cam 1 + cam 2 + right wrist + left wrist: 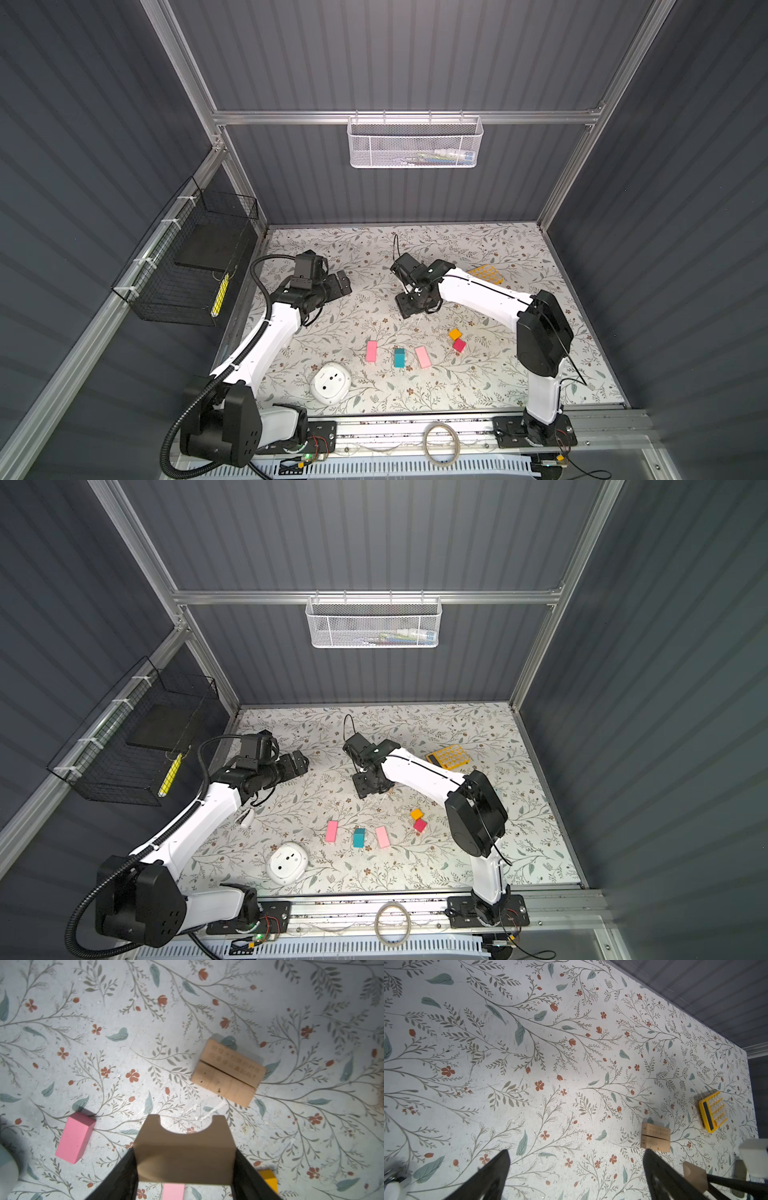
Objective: Build the wood block tower
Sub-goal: 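Lift the plain block with the right gripper and carry it over the paired blocks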
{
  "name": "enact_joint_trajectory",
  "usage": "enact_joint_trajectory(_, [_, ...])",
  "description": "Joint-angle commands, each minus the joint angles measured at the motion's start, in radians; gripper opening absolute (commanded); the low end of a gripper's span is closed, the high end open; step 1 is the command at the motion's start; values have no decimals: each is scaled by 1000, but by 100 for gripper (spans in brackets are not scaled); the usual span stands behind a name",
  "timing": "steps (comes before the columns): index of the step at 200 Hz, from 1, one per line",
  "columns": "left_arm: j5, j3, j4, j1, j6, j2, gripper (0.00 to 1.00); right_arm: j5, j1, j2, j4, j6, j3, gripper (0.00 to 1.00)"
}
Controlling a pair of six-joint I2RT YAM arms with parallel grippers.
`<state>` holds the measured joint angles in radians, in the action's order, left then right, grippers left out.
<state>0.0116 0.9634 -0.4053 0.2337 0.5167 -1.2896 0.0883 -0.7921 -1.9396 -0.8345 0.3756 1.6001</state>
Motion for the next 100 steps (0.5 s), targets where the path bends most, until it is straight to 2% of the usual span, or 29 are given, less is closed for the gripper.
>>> enact_joint_trajectory(1, [7,5,-27,-7,-23,14,100,27,37,24,-6,54,-16,43])
enact_joint_trajectory(100, [-4,4,-38,-7,-36,19,100,49,76,-1,47,198,-22,41])
